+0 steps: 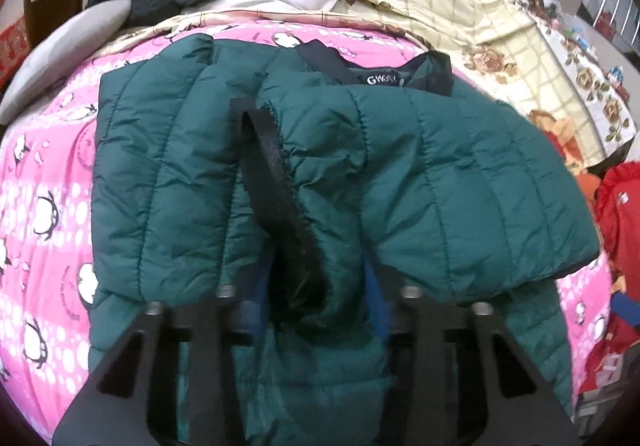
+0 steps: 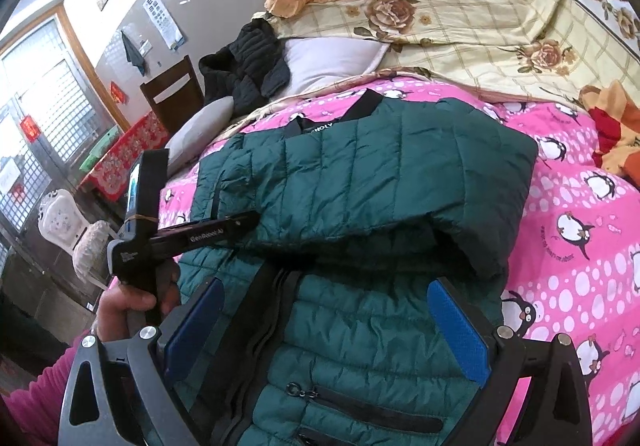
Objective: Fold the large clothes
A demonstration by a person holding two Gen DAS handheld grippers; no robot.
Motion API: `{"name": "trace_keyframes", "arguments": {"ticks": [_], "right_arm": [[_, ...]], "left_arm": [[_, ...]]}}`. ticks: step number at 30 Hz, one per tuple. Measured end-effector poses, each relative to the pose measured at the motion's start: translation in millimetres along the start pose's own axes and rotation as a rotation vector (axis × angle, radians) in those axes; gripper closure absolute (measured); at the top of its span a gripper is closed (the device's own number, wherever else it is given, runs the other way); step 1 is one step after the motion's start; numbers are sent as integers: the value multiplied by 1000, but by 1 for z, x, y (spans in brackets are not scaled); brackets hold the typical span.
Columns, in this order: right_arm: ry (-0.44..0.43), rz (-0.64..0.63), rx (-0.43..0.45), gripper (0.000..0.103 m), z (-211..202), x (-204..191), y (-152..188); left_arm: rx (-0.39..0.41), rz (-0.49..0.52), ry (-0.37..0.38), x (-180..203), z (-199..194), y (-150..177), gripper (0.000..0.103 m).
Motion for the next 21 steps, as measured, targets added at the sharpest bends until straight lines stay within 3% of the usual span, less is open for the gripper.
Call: {"name": "trace_keyframes", "arguments": {"ticks": [3, 7, 11, 16, 18, 20, 21], "right_arm": [[-4, 20, -3, 2, 0, 4, 1], [5, 19, -6, 2, 0, 7, 1], [33, 5, 13, 2, -1, 6, -5], [158, -41, 37, 3, 12, 6, -23], [205, -61, 25, 7, 27, 6, -30], [245, -93, 11, 24, 46, 5, -39], [284, -120, -2, 26, 60, 5, -44]], "left_arm": [[24, 25, -1, 2, -12, -4, 78], [75, 40, 5, -3, -40, -15, 79], [134, 26, -60, -30, -63, -32, 79], [91, -49, -131, -74, -45, -29, 79], [56, -60, -119, -79, -34, -22, 79], [36, -57, -110, -78, -26, -14, 78], [33, -49, -113, -76, -23, -12, 77]]}}
Point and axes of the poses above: each gripper's, at about its wrist camera, not at the fingertips, and z roughly the way its jaws point, x to its right, y to its underside, the point moved 4 cm from there along z, roughly the way its jaws point, and after that the axes turned 3 degrees about y, right-handed, at the moved point
